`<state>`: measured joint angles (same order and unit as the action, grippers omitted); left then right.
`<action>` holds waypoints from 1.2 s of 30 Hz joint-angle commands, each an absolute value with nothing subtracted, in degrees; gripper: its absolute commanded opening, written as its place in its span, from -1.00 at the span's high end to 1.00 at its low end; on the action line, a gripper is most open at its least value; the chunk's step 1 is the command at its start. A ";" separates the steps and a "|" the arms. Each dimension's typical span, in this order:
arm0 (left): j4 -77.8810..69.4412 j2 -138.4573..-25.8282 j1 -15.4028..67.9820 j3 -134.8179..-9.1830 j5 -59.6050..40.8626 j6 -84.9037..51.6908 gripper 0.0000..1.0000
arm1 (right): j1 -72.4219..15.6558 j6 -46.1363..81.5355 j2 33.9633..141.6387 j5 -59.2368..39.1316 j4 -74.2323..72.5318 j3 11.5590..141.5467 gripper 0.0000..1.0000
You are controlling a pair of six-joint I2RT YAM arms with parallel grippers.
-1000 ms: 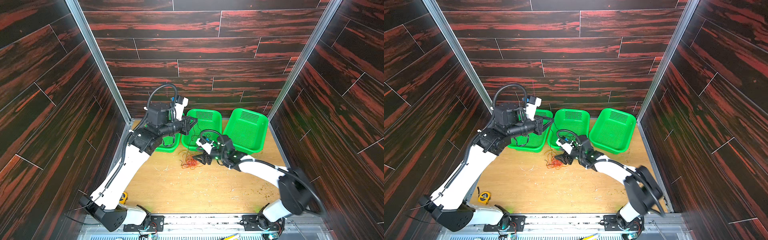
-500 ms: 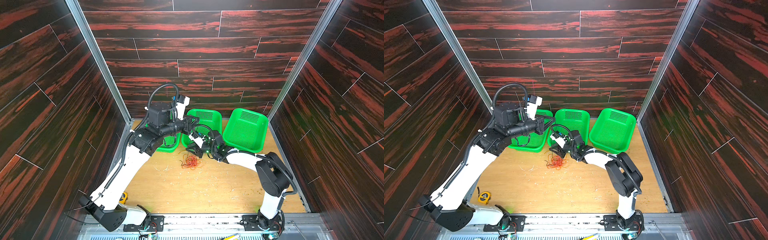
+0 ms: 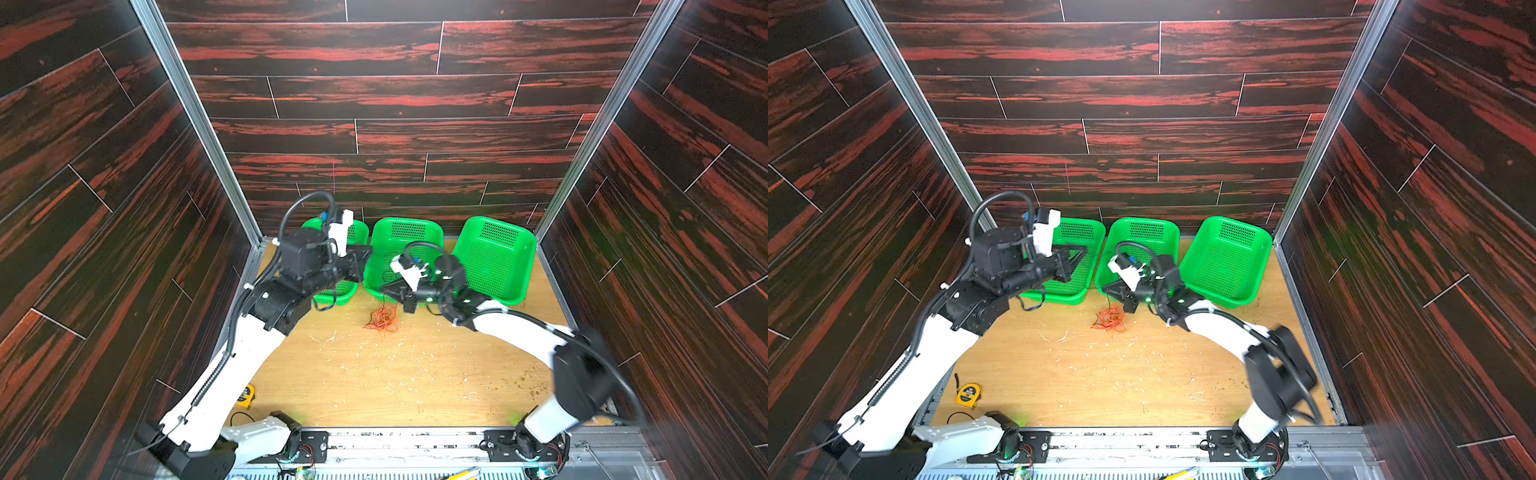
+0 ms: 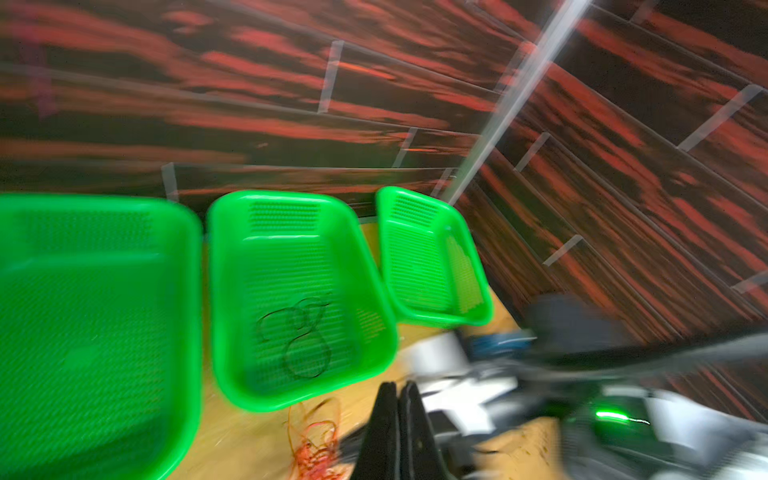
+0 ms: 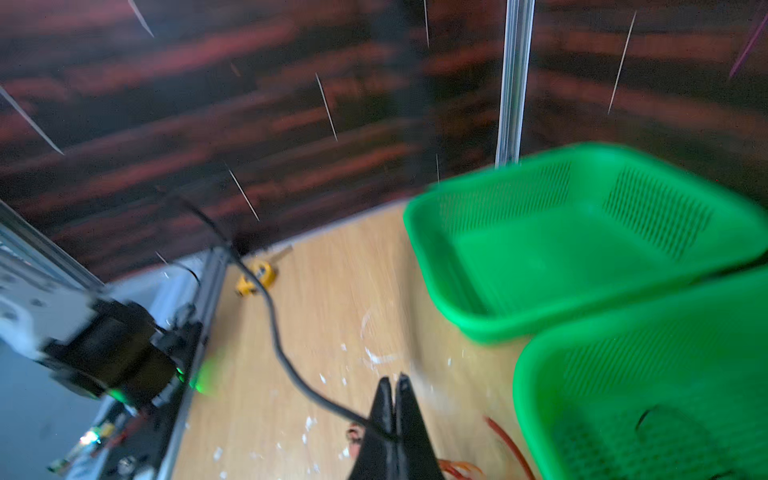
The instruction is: Untangle the cables
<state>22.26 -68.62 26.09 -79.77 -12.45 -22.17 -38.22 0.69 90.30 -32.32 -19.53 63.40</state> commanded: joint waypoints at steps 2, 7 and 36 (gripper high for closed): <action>17.12 -68.02 24.70 -74.79 -14.92 -24.72 1.00 | -37.81 2.46 85.07 -35.03 -17.91 63.01 1.00; 12.11 -67.68 24.70 -69.55 -18.60 -24.05 0.68 | -37.13 3.34 83.35 -35.31 -14.23 64.12 1.00; 0.19 -69.90 28.29 -54.43 -31.42 -16.46 -0.21 | -31.61 8.48 85.82 -47.17 -10.62 66.11 1.00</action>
